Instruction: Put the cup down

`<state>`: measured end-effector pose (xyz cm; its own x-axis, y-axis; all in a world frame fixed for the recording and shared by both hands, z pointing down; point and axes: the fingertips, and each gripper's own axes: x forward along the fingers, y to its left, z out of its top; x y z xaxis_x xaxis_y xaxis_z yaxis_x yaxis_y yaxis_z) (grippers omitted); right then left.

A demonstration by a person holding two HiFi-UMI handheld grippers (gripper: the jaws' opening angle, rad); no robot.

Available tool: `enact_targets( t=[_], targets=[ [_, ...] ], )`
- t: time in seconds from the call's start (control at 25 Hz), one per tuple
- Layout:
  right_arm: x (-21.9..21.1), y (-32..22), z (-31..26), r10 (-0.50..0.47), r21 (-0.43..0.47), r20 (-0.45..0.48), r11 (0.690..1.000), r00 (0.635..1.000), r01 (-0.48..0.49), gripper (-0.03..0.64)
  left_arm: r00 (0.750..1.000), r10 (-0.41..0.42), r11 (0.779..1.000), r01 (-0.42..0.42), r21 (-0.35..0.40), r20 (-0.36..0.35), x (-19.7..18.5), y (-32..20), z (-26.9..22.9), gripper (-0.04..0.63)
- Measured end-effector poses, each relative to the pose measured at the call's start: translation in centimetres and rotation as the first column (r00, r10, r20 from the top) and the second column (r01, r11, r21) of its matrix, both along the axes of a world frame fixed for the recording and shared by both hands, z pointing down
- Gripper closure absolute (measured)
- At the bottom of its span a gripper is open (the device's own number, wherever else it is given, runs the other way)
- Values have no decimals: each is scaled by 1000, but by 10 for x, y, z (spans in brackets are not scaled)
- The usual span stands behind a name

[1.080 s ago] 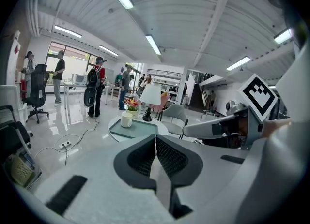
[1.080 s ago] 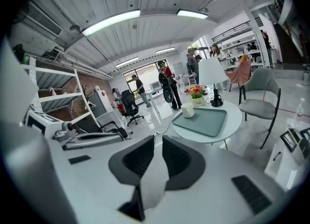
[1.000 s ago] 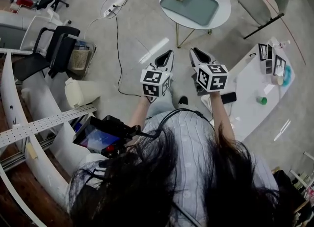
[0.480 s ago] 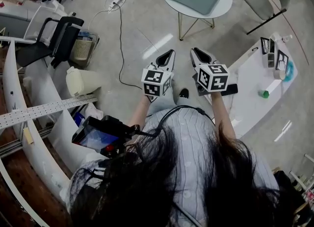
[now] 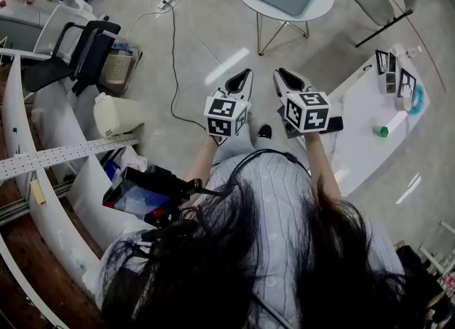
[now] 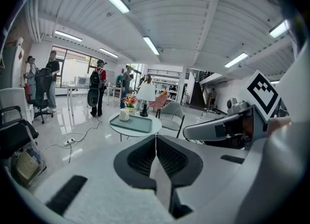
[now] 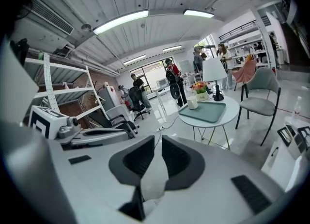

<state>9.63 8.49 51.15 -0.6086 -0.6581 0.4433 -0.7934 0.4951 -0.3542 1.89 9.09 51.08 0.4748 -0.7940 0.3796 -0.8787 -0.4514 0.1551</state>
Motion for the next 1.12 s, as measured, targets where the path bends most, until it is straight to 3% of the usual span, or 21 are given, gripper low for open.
enact_targets(
  t=[1.12],
  targets=[
    [3,7,-2,-27,20,-34,999,999,27,551,1000,-4,1000,4,13,-1,6,4,-3,578]
  ],
)
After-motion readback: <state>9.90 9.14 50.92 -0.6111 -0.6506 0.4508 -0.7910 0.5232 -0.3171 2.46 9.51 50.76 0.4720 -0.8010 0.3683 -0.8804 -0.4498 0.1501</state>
